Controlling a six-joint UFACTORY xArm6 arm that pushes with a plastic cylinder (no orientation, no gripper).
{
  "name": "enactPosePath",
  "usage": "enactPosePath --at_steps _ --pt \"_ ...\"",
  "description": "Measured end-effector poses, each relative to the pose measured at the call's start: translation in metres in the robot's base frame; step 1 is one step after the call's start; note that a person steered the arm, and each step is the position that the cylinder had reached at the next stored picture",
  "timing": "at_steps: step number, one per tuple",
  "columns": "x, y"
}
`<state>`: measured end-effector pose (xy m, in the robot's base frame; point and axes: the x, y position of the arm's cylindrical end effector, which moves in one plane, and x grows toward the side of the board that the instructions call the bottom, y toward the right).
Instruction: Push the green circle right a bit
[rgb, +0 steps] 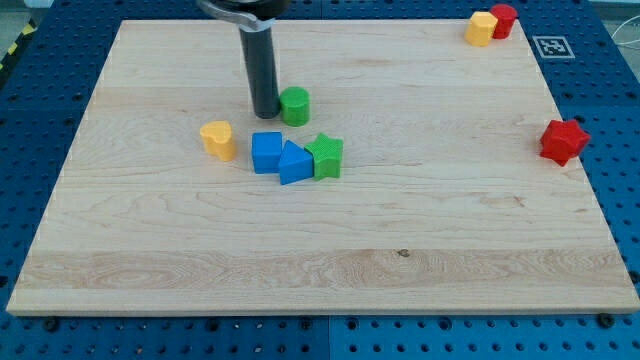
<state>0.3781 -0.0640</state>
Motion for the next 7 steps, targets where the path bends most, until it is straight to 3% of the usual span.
enactPosePath --at_steps 4,7 --pt "-0.001 0.064" --pt "-0.026 0.090"
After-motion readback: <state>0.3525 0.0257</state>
